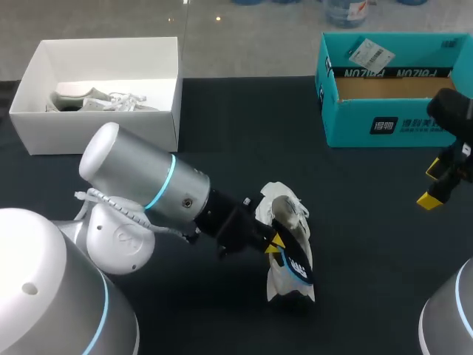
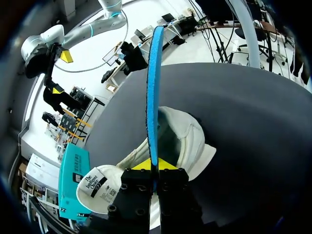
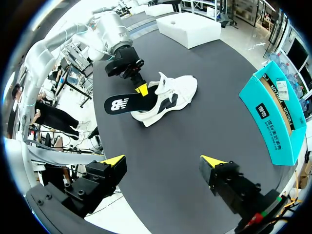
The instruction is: Take the shoe out of the shoebox, open the shoe tongue, remove and reinsert the insole, then place the shoe into the shoebox
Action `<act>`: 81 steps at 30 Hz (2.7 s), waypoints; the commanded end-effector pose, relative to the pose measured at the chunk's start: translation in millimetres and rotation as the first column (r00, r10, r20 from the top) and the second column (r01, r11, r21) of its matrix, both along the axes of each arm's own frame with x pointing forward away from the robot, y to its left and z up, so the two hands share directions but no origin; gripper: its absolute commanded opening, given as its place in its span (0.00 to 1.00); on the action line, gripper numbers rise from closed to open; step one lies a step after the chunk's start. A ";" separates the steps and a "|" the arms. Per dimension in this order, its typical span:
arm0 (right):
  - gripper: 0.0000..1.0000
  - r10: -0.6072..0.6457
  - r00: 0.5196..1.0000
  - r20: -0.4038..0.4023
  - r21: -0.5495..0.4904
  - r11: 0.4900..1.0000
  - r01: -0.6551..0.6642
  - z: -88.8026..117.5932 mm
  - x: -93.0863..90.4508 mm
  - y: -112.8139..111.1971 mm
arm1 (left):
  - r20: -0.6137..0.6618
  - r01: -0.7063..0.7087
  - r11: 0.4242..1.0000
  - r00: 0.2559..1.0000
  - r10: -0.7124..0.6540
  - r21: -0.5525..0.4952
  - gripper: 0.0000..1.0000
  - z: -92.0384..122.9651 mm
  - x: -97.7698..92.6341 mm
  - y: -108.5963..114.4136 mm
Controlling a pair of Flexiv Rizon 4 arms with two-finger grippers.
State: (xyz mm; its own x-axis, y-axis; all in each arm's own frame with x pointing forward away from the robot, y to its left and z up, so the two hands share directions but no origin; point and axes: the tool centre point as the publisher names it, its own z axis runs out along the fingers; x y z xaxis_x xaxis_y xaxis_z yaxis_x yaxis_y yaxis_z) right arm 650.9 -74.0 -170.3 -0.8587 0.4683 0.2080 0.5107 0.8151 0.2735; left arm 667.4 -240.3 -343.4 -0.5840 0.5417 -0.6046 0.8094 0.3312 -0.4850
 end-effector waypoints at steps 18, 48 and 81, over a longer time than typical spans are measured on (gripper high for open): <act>1.00 0.000 1.000 -0.004 -0.003 1.000 0.000 -0.8 1.9 0.9 | 0.040 0.005 1.000 0.999 -0.005 -0.016 0.42 18.6 -12.1 -4.1; 1.00 0.000 1.000 -0.004 -0.003 1.000 0.000 -0.8 1.9 0.9 | 0.077 -0.019 0.999 0.997 0.016 0.031 0.00 -13.9 13.6 -9.2; 1.00 0.000 1.000 -0.004 -0.003 1.000 0.000 -0.8 1.9 0.9 | 0.077 0.059 0.998 0.995 -0.058 -0.012 0.00 9.2 -7.8 -24.5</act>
State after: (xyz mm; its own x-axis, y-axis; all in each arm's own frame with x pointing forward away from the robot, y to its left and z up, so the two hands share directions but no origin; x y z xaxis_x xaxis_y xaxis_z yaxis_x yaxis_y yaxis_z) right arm 650.9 -73.9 -170.3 -0.8588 0.4683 0.2080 0.5107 0.8151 0.2734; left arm 656.0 -259.3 -331.8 -0.5050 0.5597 -0.6571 0.8615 0.2793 -0.4241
